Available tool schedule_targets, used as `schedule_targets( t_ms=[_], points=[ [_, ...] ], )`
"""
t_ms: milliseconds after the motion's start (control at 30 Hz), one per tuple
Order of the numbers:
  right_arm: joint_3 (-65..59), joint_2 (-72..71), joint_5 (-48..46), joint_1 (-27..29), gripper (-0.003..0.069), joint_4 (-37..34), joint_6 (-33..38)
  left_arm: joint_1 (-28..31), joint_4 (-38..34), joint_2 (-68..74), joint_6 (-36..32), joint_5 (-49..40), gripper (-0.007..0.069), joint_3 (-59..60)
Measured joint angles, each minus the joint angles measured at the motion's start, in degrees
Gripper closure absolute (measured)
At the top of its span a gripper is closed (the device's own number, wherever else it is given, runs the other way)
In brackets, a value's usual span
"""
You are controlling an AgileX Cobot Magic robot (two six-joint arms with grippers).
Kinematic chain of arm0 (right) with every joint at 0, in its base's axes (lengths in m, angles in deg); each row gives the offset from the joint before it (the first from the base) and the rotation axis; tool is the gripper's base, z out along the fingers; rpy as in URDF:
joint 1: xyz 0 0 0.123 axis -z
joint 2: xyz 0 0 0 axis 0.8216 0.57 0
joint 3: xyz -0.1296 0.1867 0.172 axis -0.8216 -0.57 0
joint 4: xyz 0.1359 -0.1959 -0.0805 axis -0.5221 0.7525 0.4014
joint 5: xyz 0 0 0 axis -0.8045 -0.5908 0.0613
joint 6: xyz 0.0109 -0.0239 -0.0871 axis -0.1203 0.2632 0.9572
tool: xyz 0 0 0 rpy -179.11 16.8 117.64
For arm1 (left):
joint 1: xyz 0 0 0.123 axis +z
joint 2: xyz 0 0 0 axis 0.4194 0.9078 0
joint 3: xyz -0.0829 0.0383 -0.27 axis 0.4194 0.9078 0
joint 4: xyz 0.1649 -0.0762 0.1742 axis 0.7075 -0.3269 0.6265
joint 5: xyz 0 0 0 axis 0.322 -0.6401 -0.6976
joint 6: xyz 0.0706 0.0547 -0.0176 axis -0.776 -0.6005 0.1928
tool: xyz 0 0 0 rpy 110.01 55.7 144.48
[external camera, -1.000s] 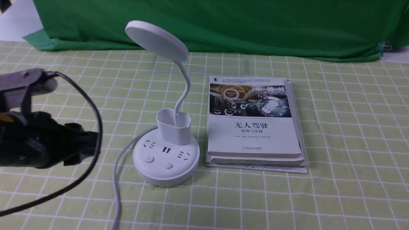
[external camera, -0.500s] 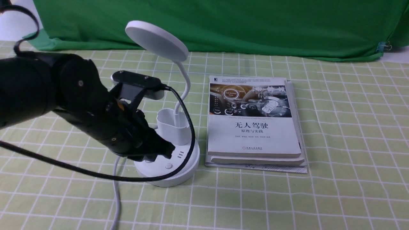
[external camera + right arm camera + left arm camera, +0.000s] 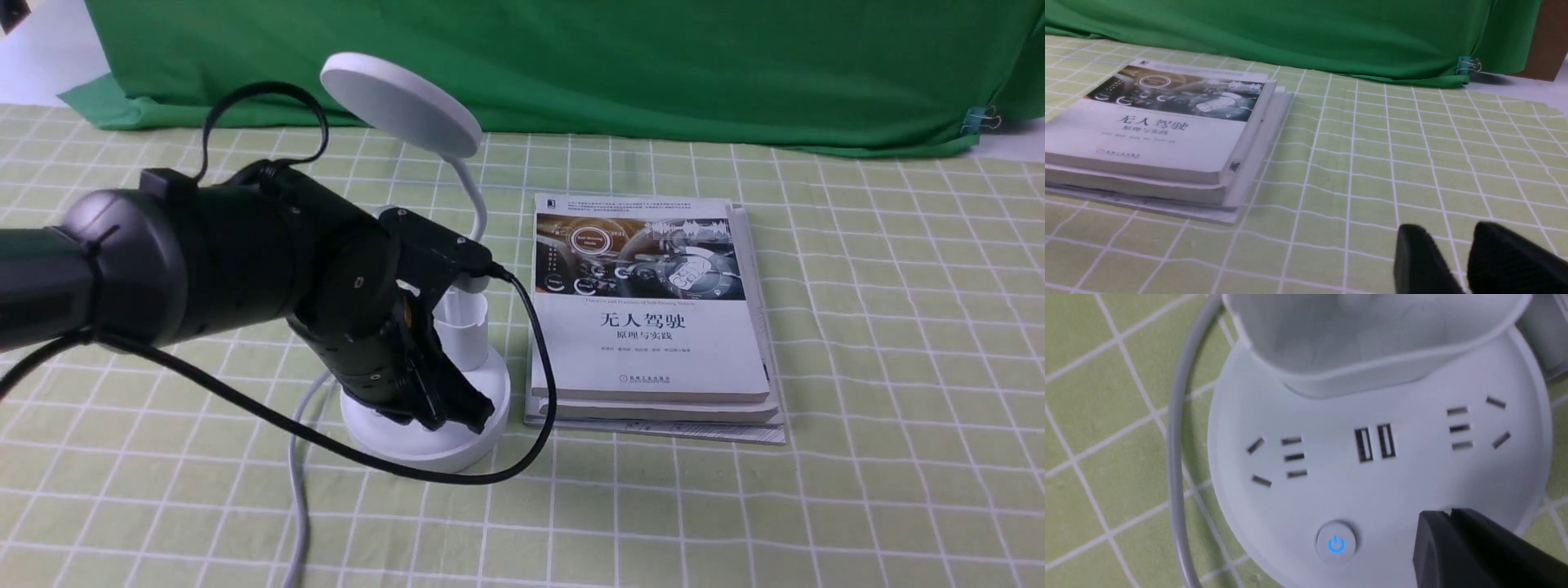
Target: Turn on the table lamp on the green coffee tablecloth with your hand.
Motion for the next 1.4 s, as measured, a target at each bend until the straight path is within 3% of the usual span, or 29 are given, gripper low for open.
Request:
schedule_targets(
  t_ms=[567,867,1100,1267,1400],
  points=[
    [0.0,0.0,0.0,0.0,0.0414,0.0,0.0,0.0,-2.4,4.7,-0.16,3.45,0.062,-0.9],
    [0.0,0.0,0.0,0.0,0.0414,0.0,0.0,0.0,-1.08,1.1,0.38,0.62,0.062,-0.39],
    [0.0,0.0,0.0,0.0,0.0414,0.0,0.0,0.0,-0.42,-12.31,0.38,-5.59,0.062,0.62],
    [0.0,0.0,0.0,0.0,0.0414,0.0,0.0,0.0,-1.56,-26.45,0.38,-9.39,0.062,10.94],
    [0.0,0.0,0.0,0.0,0.0414,0.0,0.0,0.0,-3.78,-41.54,3.01,-4.85,0.062,22.67]
  ],
)
